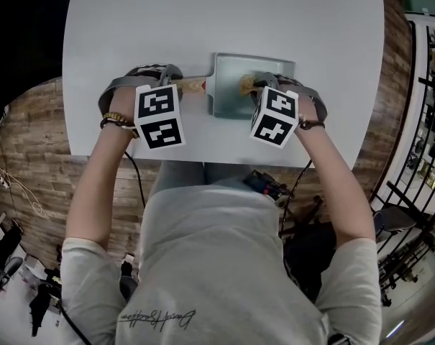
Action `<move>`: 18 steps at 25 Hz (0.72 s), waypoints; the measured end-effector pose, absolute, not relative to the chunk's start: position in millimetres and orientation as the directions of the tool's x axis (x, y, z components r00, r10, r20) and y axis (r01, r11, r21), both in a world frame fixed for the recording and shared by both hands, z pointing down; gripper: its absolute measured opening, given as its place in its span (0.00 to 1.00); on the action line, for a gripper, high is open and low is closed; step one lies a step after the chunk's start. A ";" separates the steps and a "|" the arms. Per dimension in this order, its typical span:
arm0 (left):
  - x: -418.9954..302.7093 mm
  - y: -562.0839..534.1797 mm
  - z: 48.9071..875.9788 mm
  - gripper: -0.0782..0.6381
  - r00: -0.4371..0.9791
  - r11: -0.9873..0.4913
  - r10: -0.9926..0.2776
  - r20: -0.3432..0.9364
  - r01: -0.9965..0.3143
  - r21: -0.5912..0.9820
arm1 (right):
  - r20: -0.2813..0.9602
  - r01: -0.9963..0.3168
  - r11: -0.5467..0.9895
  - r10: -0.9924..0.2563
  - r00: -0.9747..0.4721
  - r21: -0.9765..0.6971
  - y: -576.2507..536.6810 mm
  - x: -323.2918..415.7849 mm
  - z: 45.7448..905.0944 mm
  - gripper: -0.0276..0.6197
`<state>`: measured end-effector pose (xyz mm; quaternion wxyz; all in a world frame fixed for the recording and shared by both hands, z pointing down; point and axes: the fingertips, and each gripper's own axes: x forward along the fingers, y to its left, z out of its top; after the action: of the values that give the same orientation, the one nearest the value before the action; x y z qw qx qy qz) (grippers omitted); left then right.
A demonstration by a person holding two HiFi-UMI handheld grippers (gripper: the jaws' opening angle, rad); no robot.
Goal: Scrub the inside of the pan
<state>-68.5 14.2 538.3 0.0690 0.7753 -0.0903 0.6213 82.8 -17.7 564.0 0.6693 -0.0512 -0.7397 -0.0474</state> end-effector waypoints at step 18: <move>-71.3 16.7 539.4 0.32 0.184 -0.984 -0.048 0.982 -0.175 -0.016 | 0.994 0.156 0.985 0.086 -0.062 -0.076 9.2 92.7 564.3 0.15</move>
<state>-71.3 16.7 539.4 0.0498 0.7678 -0.0726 0.6346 92.7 9.2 564.3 0.6799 -0.0829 -0.7281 -0.0255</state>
